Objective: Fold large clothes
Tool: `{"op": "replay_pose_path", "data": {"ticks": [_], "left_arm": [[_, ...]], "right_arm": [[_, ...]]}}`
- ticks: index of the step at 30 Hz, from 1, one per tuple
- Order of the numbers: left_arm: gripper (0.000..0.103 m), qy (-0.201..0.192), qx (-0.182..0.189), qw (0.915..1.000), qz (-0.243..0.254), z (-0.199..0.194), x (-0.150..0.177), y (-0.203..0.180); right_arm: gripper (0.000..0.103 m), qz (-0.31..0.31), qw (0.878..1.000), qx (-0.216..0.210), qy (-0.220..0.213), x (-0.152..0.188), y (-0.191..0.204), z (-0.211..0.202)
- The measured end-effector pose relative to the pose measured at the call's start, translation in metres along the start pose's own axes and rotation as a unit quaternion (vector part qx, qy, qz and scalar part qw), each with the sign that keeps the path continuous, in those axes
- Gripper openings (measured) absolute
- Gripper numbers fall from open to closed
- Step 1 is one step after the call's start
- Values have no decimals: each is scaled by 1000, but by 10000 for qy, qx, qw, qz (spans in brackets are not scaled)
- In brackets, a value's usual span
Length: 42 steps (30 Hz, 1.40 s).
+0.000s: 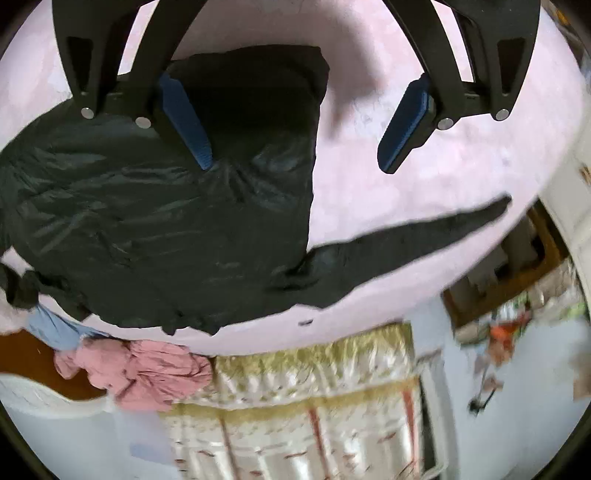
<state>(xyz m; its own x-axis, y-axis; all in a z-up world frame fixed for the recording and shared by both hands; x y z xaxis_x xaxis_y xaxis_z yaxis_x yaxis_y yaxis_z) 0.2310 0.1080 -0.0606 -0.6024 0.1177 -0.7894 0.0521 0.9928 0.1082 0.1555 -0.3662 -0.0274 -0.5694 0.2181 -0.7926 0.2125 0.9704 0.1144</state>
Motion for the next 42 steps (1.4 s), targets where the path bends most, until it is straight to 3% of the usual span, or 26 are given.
{"op": "replay_pose_path", "data": {"ticks": [2, 5, 6, 7, 8, 9, 11, 15, 18, 22, 23, 25, 27, 28, 29, 31, 33, 34, 36, 39, 42], "left_arm": [[93, 301, 145, 9992, -201, 14, 6, 5], [92, 1139, 399, 9913, -517, 50, 23, 10], [80, 1156, 540, 9901, -580, 53, 26, 9], [59, 1109, 706, 9896, -590, 53, 27, 6], [49, 1031, 880, 9890, -585, 51, 27, 4], [37, 939, 844, 9902, -598, 48, 27, 5], [34, 814, 632, 9922, -700, 45, 29, 11], [39, 820, 527, 9901, -1007, 45, 34, 21], [44, 764, 402, 9897, -1141, 41, 39, 27], [48, 581, 318, 9940, -871, 31, 38, 22], [51, 441, 283, 9961, -705, 23, 36, 19], [66, 81, 174, 9988, -450, 5, 33, 13], [72, -309, 178, 9991, -211, -21, 29, 2], [77, -450, 220, 9986, -163, -32, 28, -3], [80, -556, 264, 9980, -135, -42, 27, -8], [88, -721, 306, 9969, -82, -60, 23, -18], [91, -911, 393, 9951, -21, -79, 19, -29], [97, -1017, 440, 9938, -5, -89, 18, -34], [103, -1271, 463, 9908, 49, -108, 16, -42], [103, -1530, 493, 9867, 242, -128, 17, -53], [103, -1377, 744, 9873, 258, -132, 18, -63]], "right_arm": [[87, 74, 9999, -49, 67, 8, -1, 2], [87, 140, 9992, -5, 367, 19, -3, 20], [84, 119, 9988, -60, 476, 22, -1, 29], [53, 86, 9985, -112, 536, 26, 0, 33], [2, 44, 9984, -162, 546, 29, 1, 36], [3, 116, 9990, -126, 407, 30, -2, 36], [3, 376, 9992, -64, 81, 32, -9, 31], [3, 458, 9974, 204, 524, 43, -15, 51], [3, 409, 9972, 443, 448, 43, -15, 50], [7, 364, 9977, 436, 369, 42, -14, 41], [11, 343, 9978, 490, 281, 41, -13, 34], [18, 201, 9983, 553, -30, 41, -9, 10], [40, -39, 9974, 469, -538, 42, 2, -25], [62, -128, 9966, 400, -708, 43, 7, -39], [69, -228, 9952, 320, -897, 45, 13, -54], [70, -429, 9914, 196, -1220, 50, 26, -80], [76, -636, 9881, 99, -1399, 55, 38, -101], [85, -657, 9877, 69, -1417, 56, 43, -107], [88, -587, 9882, -53, -1412, 60, 51, -121], [89, -372, 9883, -395, -1428, 61, 56, -140], [89, -267, 9876, -535, -1449, 62, 58, -153]]}}
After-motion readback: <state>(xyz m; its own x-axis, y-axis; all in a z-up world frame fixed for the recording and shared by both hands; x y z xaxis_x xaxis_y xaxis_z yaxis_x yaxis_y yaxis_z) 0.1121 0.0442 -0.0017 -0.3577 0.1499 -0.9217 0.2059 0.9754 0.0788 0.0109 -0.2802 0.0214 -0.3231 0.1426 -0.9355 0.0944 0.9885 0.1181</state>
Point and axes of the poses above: each gripper's, at about its wrist camera, not at the fingertips, and z roughly the way its jaws point, y to its left, x to its underside, the point moved 5 cm from there along z, roughly the way its jaws point, and after that the axes turned 3 degrees about x, right-handed, at the moved point
